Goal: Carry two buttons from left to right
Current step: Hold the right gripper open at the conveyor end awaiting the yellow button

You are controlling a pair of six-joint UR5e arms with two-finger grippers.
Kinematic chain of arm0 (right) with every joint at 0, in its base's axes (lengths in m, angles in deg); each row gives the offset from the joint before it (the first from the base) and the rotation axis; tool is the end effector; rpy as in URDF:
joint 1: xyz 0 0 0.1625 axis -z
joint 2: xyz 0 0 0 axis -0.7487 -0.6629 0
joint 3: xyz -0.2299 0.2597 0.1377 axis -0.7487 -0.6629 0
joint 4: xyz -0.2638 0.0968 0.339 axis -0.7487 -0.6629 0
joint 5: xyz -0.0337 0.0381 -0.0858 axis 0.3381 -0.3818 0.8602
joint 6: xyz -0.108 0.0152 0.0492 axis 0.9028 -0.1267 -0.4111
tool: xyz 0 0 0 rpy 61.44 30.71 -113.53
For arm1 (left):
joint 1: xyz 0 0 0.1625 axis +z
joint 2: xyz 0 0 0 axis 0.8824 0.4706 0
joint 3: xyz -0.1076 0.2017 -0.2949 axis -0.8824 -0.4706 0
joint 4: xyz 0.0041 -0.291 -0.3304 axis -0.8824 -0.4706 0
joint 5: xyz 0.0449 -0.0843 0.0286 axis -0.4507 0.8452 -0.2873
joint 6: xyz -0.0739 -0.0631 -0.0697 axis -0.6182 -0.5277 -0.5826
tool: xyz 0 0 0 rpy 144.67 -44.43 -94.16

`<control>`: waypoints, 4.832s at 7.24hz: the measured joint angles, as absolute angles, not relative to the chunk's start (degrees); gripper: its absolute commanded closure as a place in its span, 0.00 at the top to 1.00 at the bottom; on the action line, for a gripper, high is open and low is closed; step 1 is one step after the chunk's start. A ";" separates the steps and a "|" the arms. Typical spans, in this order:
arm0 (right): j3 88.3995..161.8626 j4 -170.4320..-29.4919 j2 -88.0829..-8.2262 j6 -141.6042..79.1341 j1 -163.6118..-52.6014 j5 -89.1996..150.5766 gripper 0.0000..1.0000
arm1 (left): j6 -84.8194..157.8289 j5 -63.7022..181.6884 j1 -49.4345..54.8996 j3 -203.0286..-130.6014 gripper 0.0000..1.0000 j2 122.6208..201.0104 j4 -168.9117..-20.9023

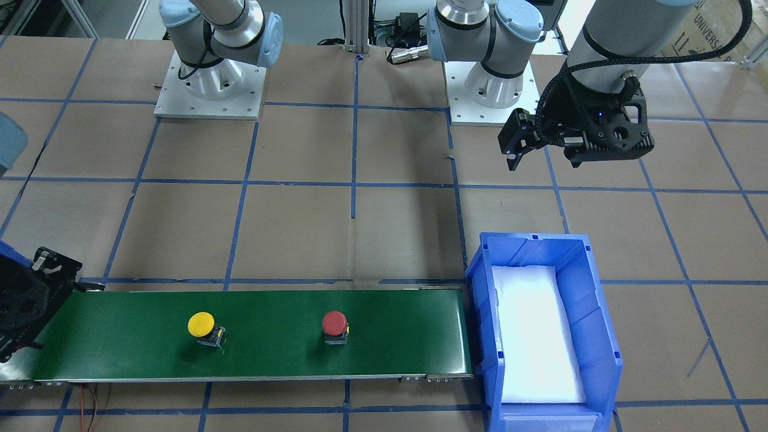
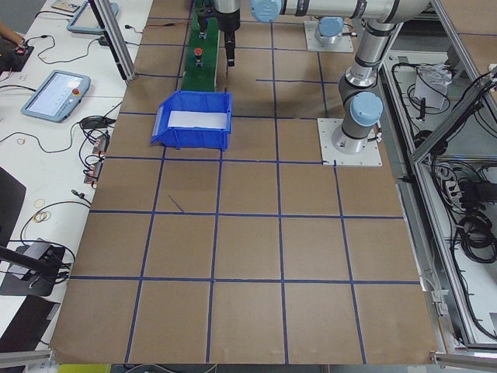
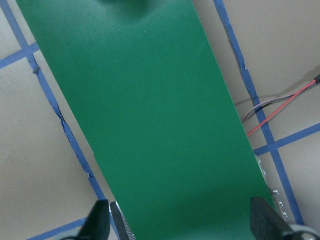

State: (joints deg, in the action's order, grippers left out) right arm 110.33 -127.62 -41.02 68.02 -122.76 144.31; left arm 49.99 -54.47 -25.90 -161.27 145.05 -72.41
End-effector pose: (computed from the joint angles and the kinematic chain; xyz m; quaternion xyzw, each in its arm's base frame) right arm -0.0553 -0.6840 0.2610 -0.5522 0.8336 0.0098 0.0034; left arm -0.1090 -0.5378 0.4249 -0.0295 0.9993 0.0179 0.0167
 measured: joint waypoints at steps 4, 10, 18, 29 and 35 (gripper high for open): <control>111.02 -127.65 -41.35 66.97 -122.74 144.43 0.99 | 49.90 -54.48 -26.04 -161.36 1.00 145.04 -72.37; 111.95 -128.80 -41.69 65.60 -122.00 144.35 0.99 | 49.74 -54.47 -26.11 -161.52 1.00 144.96 -72.41; 114.19 -128.98 -43.07 65.33 -121.95 144.10 0.99 | 49.74 -54.48 -26.20 -161.62 1.00 144.94 -72.41; 113.95 -123.83 -45.89 68.79 -119.92 143.91 1.00 | 49.74 -54.47 -26.20 -161.63 1.00 144.94 -72.39; 114.06 -127.27 -45.43 77.43 -119.08 144.27 0.97 | 49.74 -54.45 -26.23 -161.68 1.00 144.94 -72.32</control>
State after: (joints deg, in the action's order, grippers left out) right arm 114.06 -127.27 -45.43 77.43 -119.08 144.27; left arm 49.74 -54.45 -26.23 -161.68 144.94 -72.32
